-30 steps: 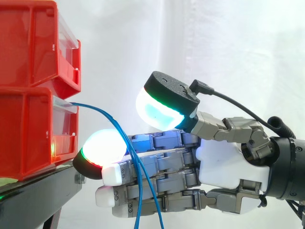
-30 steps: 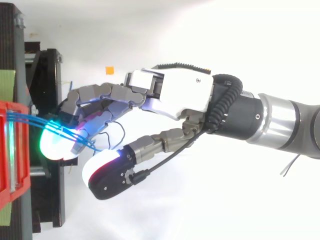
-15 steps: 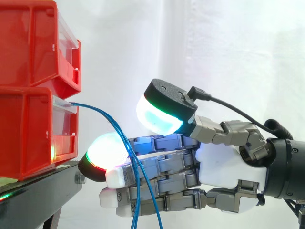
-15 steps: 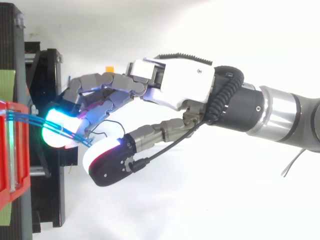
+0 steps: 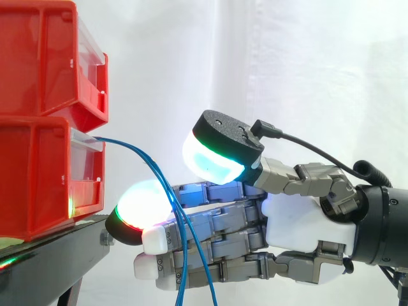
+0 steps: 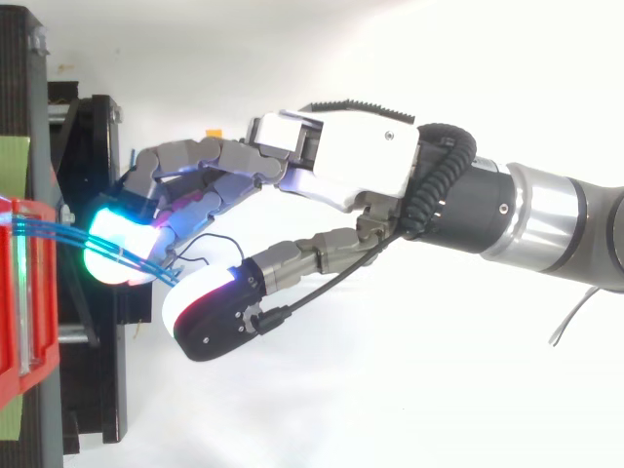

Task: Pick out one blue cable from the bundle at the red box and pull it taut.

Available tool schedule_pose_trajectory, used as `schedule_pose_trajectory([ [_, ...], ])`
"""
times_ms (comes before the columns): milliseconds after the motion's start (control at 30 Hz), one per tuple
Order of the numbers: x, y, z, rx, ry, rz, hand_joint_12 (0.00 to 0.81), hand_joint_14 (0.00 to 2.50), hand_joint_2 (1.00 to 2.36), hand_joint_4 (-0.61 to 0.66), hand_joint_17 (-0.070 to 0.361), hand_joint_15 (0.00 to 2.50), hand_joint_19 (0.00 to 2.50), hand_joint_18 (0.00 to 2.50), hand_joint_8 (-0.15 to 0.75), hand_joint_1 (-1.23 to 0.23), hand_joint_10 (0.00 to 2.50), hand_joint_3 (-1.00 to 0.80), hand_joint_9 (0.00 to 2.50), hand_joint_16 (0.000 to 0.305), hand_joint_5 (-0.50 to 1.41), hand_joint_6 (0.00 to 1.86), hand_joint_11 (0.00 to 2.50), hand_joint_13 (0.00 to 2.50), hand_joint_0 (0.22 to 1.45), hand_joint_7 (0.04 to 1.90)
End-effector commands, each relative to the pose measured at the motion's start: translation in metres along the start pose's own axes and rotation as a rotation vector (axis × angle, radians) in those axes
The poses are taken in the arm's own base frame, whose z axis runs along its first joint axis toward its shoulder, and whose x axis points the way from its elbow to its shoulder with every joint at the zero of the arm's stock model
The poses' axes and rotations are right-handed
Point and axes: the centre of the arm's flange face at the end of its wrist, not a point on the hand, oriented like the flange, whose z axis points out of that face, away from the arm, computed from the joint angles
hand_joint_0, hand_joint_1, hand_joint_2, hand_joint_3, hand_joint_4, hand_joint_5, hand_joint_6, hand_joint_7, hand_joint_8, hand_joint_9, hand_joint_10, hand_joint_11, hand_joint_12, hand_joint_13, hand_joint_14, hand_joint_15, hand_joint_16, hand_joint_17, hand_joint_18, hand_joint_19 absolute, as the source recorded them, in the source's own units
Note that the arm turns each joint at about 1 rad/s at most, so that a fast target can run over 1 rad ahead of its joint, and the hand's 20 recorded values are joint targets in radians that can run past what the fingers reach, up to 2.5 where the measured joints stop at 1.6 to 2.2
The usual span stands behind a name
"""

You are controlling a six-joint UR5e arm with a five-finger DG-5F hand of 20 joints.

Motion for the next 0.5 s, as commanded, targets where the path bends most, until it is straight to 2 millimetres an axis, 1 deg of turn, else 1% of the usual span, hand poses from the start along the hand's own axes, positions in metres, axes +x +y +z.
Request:
schedule_pose_trajectory([
  [0,0.0013,0.0019,0.0015,-0.016,0.008,0.006,0.192,0.01,1.01,0.15,0.034,0.23,0.34,0.38,0.239,-0.65,0.01,-0.4,0.8,0.015,-0.13,0.5,0.33,0.68,0.59,1.1],
  [233,0.002,0.0029,0.0024,-0.027,0.033,0.032,0.191,0.01,1.01,0.13,0.033,0.23,0.34,0.38,0.234,-0.65,0.01,-0.37,0.81,0.015,-0.12,0.5,0.34,0.68,0.61,1.13],
  [467,-0.0038,0.002,0.0028,-0.025,0.038,0.037,0.189,0.01,1.02,0.12,0.032,0.23,0.34,0.38,0.239,-0.65,0.01,-0.32,0.81,0.014,-0.12,0.5,0.33,0.69,0.62,1.16],
])
